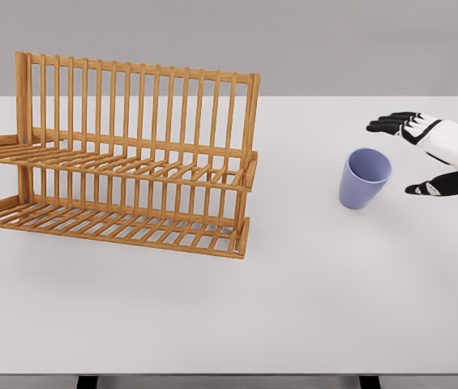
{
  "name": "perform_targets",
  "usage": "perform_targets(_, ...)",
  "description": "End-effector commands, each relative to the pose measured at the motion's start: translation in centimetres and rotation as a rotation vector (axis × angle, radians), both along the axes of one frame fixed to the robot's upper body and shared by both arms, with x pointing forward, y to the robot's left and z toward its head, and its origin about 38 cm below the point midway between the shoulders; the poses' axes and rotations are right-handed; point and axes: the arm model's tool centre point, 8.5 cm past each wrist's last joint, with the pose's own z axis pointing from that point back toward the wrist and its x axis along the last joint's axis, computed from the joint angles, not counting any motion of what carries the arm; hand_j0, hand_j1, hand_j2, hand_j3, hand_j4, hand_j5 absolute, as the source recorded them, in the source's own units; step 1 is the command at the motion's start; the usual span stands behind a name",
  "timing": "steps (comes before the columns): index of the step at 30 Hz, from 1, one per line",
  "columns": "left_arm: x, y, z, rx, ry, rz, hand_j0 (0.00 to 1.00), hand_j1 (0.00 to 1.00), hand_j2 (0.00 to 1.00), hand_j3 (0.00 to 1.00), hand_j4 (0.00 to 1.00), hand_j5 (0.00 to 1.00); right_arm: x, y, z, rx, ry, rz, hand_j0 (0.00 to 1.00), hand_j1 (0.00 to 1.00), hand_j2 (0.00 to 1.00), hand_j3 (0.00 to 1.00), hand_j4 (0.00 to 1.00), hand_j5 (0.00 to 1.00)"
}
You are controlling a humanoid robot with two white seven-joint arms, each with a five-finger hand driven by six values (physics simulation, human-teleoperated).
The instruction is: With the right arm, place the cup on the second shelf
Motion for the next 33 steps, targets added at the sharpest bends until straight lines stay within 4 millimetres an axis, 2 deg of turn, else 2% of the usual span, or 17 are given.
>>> perform_targets(1,0.0,0.0,0.0,0.001,0.000,0.000,1.00,1.00,1.00,1.00,1.00,1.00,0.0,-0.2,0.1,0.009,0.002,-0.005,1.00,1.00,1.00,1.00,1.00,1.00)
perform_targets(6,0.0,0.0,0.0,0.000,0.001,-0.002,1.00,1.00,1.00,1.00,1.00,1.00,0.1,-1.1,-0.8,0.021,0.036,-0.032,1.00,1.00,1.00,1.00,1.00,1.00)
perform_targets(8,0.0,0.0,0.0,0.001,0.000,0.000,1.00,1.00,1.00,1.00,1.00,1.00,-0.5,-2.3,-2.1,0.117,0.129,-0.051,1.00,1.00,1.00,1.00,1.00,1.00)
perform_targets(10,0.0,0.0,0.0,0.001,0.000,0.000,1.00,1.00,1.00,1.00,1.00,1.00,-1.1,-2.7,-3.0,0.192,0.197,-0.045,1.00,1.00,1.00,1.00,1.00,1.00)
perform_targets(15,0.0,0.0,0.0,0.001,0.000,0.000,1.00,1.00,1.00,1.00,1.00,1.00,-1.3,-2.6,-2.9,0.300,0.241,-0.027,1.00,1.00,1.00,1.00,1.00,1.00)
perform_targets(21,0.0,0.0,0.0,0.001,0.000,0.000,1.00,1.00,1.00,1.00,1.00,1.00,-1.2,-3.2,-3.4,0.321,0.272,-0.029,1.00,1.00,1.00,1.00,1.00,1.00)
perform_targets(23,0.0,0.0,0.0,0.001,0.000,0.000,1.00,1.00,1.00,1.00,1.00,1.00,-0.9,-3.6,-4.5,0.351,0.285,-0.057,1.00,1.00,1.00,1.00,1.00,1.00)
perform_targets(26,0.0,0.0,0.0,0.001,0.000,0.000,1.00,1.00,1.00,1.00,1.00,1.00,-1.1,-4.1,-4.7,0.426,0.331,-0.045,1.00,1.00,1.00,1.00,1.00,1.00)
perform_targets(31,0.0,0.0,0.0,0.001,0.000,0.000,1.00,1.00,1.00,1.00,1.00,1.00,-0.8,-2.8,-5.5,0.524,0.352,-0.006,1.00,1.00,1.00,1.00,1.00,1.00)
perform_targets(33,0.0,0.0,0.0,0.001,0.000,0.000,1.00,1.00,1.00,1.00,1.00,1.00,-0.6,-3.4,-5.8,0.544,0.355,-0.027,1.00,1.00,1.00,1.00,1.00,1.00)
